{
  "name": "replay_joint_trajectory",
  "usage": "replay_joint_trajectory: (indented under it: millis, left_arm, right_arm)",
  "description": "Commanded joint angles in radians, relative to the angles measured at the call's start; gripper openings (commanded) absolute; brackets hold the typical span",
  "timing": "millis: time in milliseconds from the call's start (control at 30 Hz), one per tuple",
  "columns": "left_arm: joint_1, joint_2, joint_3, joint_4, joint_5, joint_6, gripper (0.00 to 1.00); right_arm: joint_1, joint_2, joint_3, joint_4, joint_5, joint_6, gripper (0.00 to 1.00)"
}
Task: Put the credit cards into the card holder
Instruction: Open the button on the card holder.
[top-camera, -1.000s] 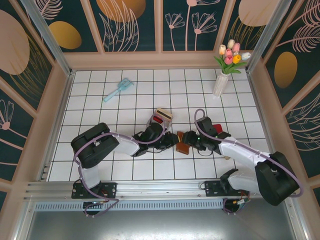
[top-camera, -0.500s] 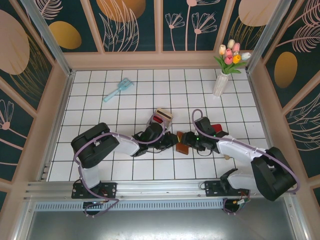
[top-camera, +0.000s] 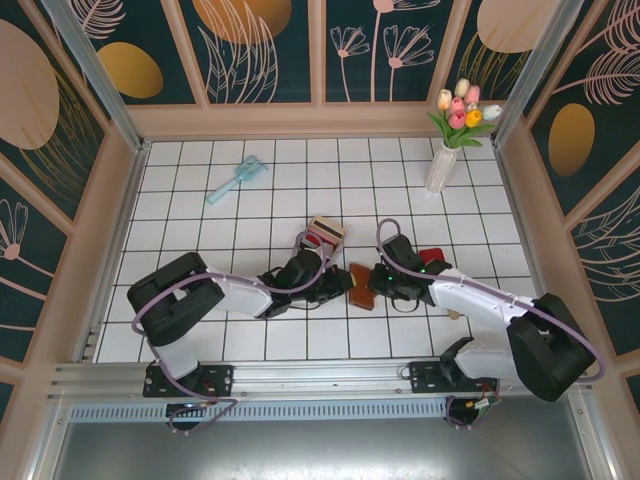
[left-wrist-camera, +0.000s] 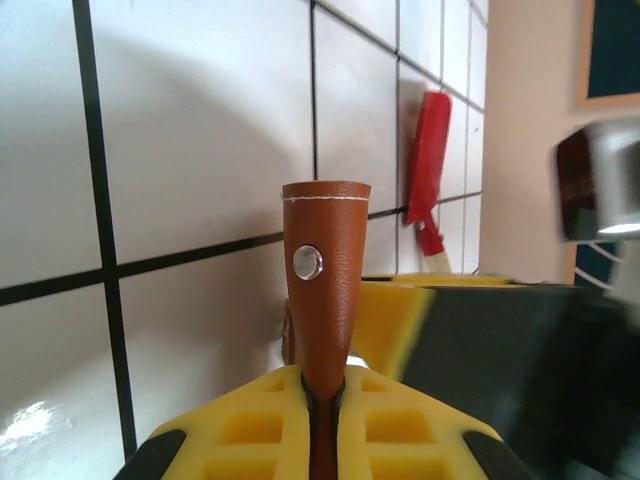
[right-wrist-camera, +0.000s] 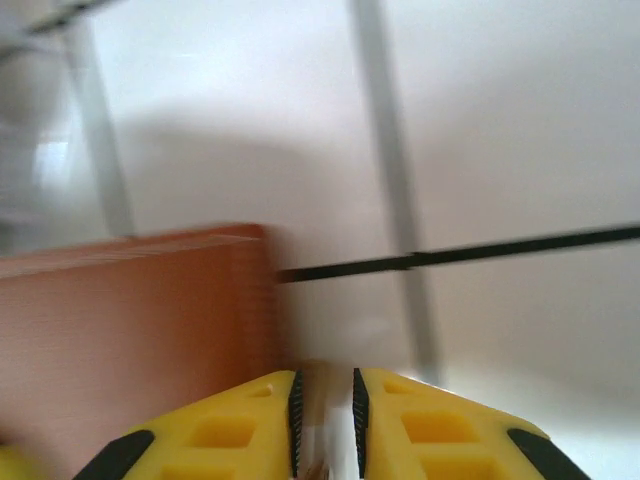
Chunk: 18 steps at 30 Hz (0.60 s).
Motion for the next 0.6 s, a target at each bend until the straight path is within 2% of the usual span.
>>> replay_joint_trajectory:
  millis: [0, 133, 200, 233, 300, 567]
  left_arm:
    - [0.01, -0.051, -0.003, 0.026, -0.037, 0.016, 0.09]
    - [0.01, -0.042, -0.009, 0.031, -0.031, 0.013, 0.09]
    - [0.009, -0.045, -0.01, 0.036, -0.035, 0.013, 0.08]
    - [0.01, -0.046, -0.01, 0.03, -0.04, 0.016, 0.09]
    - [0.011, -0.045, -0.002, 0.011, -0.043, 0.024, 0.1]
    - [0.011, -0.029, -0.007, 0.058, -0.022, 0.003, 0.1]
  right_arm:
    - [-0.01, 0.013, -0.032, -0.168, 0.124, 0.017, 0.22]
    - [-0.013, -0.019, -0.003, -0.175, 0.098, 0.024, 0.24]
    - [-0.015, -0.066, 0.023, -0.165, 0.092, 0.026, 0.19]
    - [-0.019, -0.086, 0.03, -0.155, 0.085, 0.025, 0.21]
    - [-0.039, -0.124, 0.027, -0.101, 0.023, 0.017, 0.36]
    - [-0.171, -0.159, -0.067, 0.117, -0.241, 0.038, 0.48]
